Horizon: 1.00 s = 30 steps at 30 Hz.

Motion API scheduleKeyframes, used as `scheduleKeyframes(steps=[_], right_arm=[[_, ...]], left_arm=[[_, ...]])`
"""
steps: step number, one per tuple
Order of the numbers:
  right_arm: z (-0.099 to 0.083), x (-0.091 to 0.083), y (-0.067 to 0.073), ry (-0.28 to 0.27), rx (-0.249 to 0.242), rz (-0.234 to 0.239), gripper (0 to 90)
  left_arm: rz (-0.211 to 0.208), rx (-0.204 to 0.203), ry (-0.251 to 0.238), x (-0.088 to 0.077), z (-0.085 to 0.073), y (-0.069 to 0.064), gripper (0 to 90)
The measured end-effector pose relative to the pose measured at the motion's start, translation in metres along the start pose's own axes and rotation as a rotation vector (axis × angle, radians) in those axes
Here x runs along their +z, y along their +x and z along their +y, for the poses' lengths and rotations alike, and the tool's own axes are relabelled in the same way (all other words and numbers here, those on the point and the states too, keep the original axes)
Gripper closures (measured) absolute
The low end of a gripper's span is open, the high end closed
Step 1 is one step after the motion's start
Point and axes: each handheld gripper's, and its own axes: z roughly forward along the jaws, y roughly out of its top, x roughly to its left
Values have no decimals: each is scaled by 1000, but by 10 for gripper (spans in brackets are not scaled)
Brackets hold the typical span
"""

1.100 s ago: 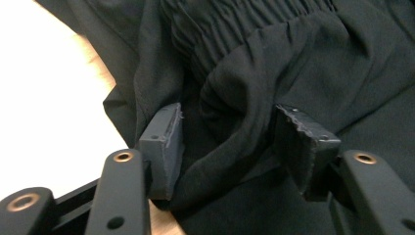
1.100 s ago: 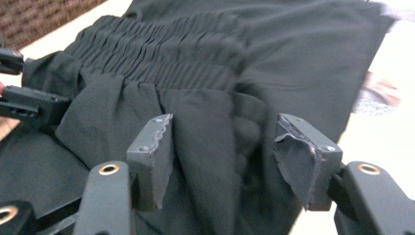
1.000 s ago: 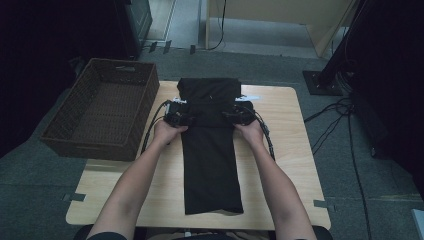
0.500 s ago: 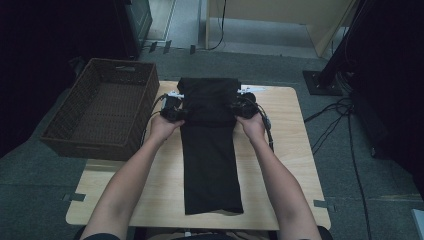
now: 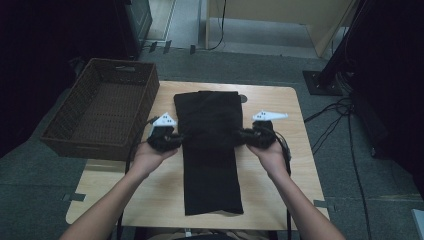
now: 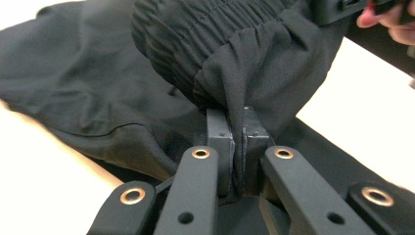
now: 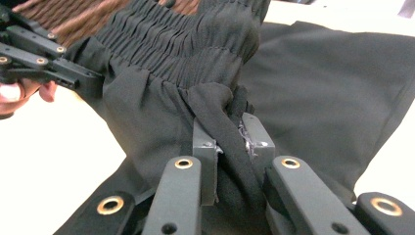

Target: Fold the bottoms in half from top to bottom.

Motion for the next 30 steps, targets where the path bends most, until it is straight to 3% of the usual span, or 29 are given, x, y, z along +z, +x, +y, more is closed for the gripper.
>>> scheduleKeyframes(steps=[3, 6, 8, 10, 12, 15, 19, 25, 28, 30], right_arm=[[-31, 0, 11, 40, 3, 13, 802], [-65, 14, 10, 131, 43, 15, 800], [-78, 21, 8, 168, 52, 5, 798], [-85, 25, 6, 169, 43, -9, 795], [-86, 28, 2, 170, 47, -11, 792], [-85, 34, -4, 141, 10, -43, 791], [-76, 45, -17, 120, 35, -61, 789], [-56, 67, -41, 96, 75, -88, 776], [-48, 72, -45, 95, 108, -102, 786], [-39, 68, -42, 106, 103, -97, 793]], left_arm=[[-27, -26, 57, 7, -21, -7, 872], [-37, -62, 153, 26, -42, -5, 868], [-25, -78, 201, 38, -52, 0, 864], [-26, -89, 216, 45, -55, 5, 861], [-15, -94, 216, 52, -56, 10, 857], [-5, -101, 200, 59, -51, 19, 855], [39, -92, 190, 71, -38, 34, 854], [89, -119, 160, 87, -19, 63, 847], [94, -146, 156, 86, -12, 65, 857], [85, -149, 126, 76, -6, 60, 863]])
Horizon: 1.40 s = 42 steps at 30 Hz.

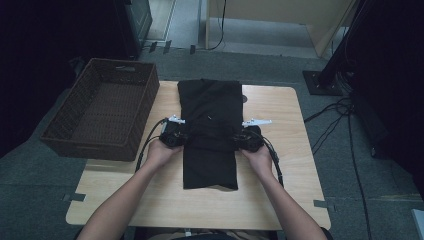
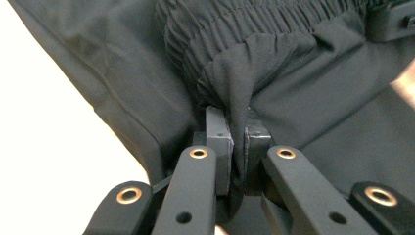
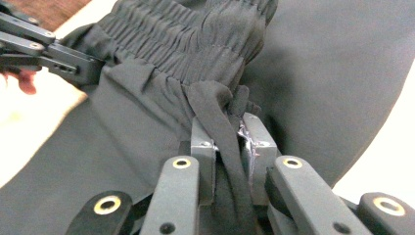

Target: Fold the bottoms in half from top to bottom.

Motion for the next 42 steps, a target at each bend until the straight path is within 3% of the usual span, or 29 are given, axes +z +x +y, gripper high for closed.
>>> scheduleKeyframes(steps=[2, 5, 9, 11, 13, 16, 20, 23, 26, 28, 31, 34, 36, 37, 39, 42], right_arm=[[5, -16, 9, -47, -12, 20, 795], [3, -36, 21, -82, -51, 36, 794], [-18, -46, 31, -63, -65, 70, 783], [-28, -45, 30, -38, -62, 76, 749], [-34, -42, 29, -21, -66, 60, 654], [-33, -46, 24, -20, -59, 83, 518], [-25, -66, 17, -94, -72, 89, 482], [-15, -73, 6, -124, -58, 77, 607], [-13, -63, -6, -75, -55, 21, 770], [-17, -49, -14, -17, -37, 13, 819], [-24, -30, -20, 39, -25, 2, 885], [-25, -23, -20, 41, -12, 37, 900], [-27, -15, -16, 75, -29, 30, 900], [-29, -12, -15, 69, -45, 24, 900], [-30, -10, -15, 47, -17, 38, 900], [-32, -7, -13, 28, -16, 59, 893]], left_arm=[[-10, 36, -47, -19, 0, -11, 863], [-37, 32, -69, -35, -6, -22, 861], [-75, 38, -22, -40, -26, -32, 842], [-85, 22, 6, -35, -33, -31, 785], [-92, 7, 23, -34, -35, -28, 682], [-109, -18, -15, -44, -30, -24, 560], [-90, -30, -33, -56, -20, -13, 573], [-59, -34, -25, -52, -13, -3, 697], [-32, -41, 2, -38, -9, 6, 811], [-25, -70, 16, -29, -10, 11, 868], [-23, -78, 33, -17, -12, 15, 900], [-34, -79, 58, -5, -16, 17, 900], [-53, -82, 66, 1, -19, 17, 900], [-63, -88, 59, 3, -19, 17, 900], [-66, -76, 46, 6, -20, 14, 900], [-60, -56, 52, 8, -18, 7, 897]])
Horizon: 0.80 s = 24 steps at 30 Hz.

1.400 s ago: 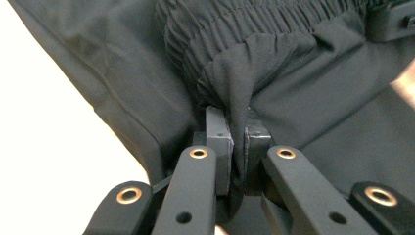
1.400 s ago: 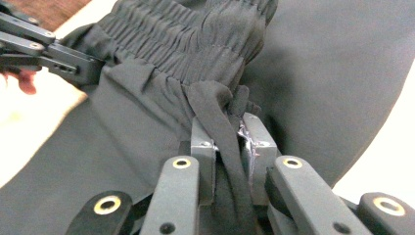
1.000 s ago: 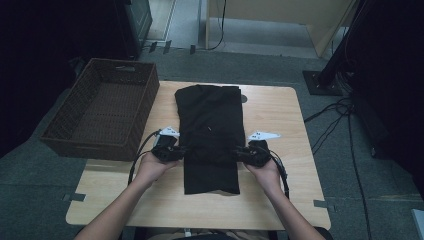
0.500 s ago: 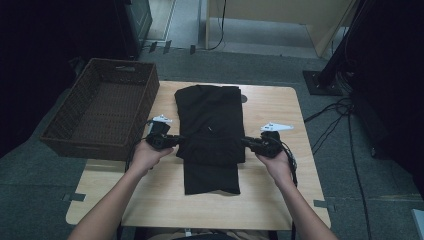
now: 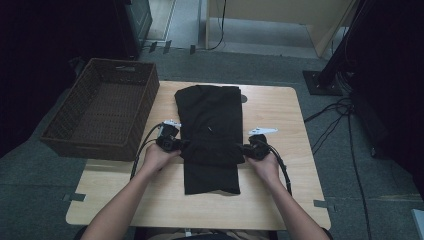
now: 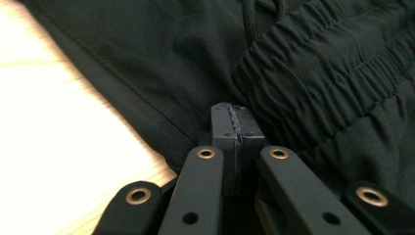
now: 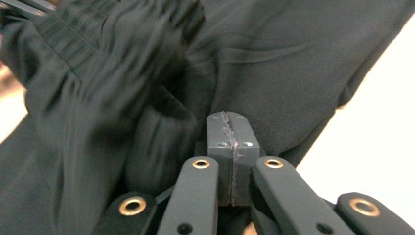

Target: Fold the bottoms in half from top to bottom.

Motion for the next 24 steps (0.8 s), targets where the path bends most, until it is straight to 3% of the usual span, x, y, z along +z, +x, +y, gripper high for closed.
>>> scheduleKeyframes(steps=[3, 4, 6, 9, 13, 19, 22, 24], right_arm=[[2, -1, 2, -26, 11, 54, 734], [3, -3, 3, -40, 13, 73, 705], [3, -8, 9, -35, -14, 93, 673], [-2, -17, 17, -38, -70, 93, 638], [-10, -27, 30, -33, -94, 120, 618], [-27, -46, 50, -37, -157, 160, 601], [-30, -55, 53, -74, -191, 123, 614], [-26, -57, 49, -115, -182, 89, 614]], left_arm=[[26, 14, -15, -6, 0, -4, 729], [16, 15, -21, -9, -1, -3, 652], [-22, 25, -6, -14, -4, -5, 595], [-23, 55, -25, -25, -12, -12, 513], [-61, 57, -37, -34, -22, -25, 487], [-62, 106, -32, -52, -40, -42, 453], [-46, 94, -70, -57, -38, -40, 451], [-29, 71, -89, -54, -32, -36, 468]])
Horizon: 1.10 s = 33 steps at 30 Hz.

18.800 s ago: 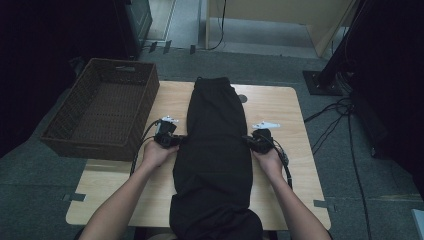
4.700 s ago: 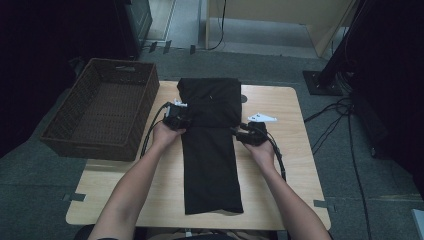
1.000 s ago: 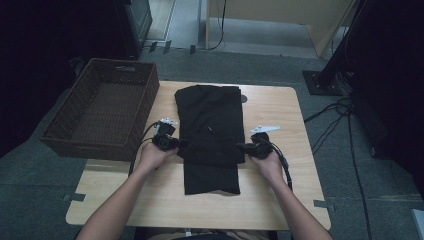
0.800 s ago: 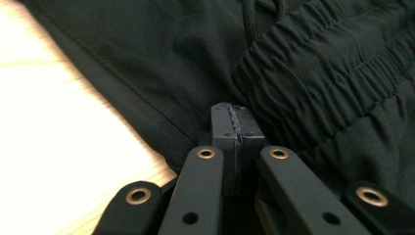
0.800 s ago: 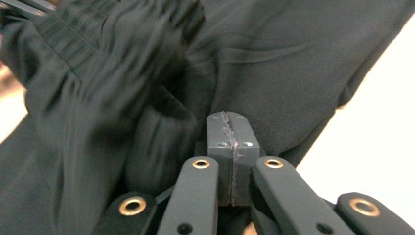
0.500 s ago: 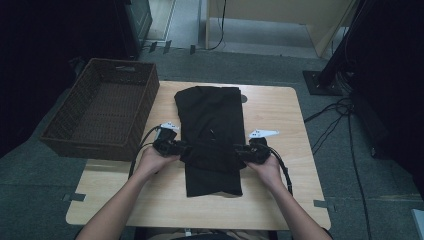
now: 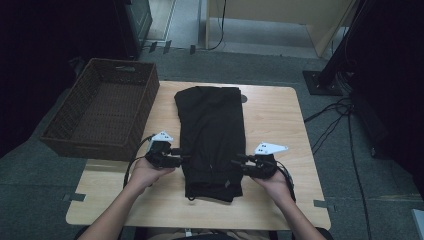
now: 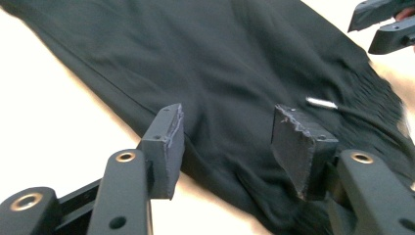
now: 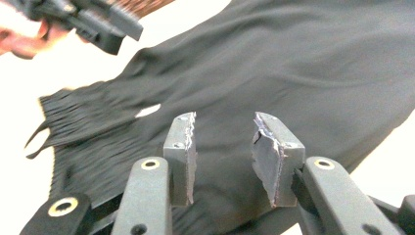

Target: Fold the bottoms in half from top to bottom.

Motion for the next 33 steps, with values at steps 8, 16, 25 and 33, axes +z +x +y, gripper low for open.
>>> scheduleKeyframes(steps=[8, 16, 25, 33], right_arm=[[19, 36, -38, -2, 55, -144, 582], [22, 70, -60, 67, 47, -230, 575], [2, 48, -36, 109, 22, -240, 579], [-16, 29, -15, 113, 19, -207, 556]], left_arm=[[72, -5, 5, 40, 27, 21, 497], [116, 20, 17, 59, 25, 34, 444], [70, 3, 13, 49, 7, 18, 366], [50, -11, 62, 39, -8, -8, 353]])
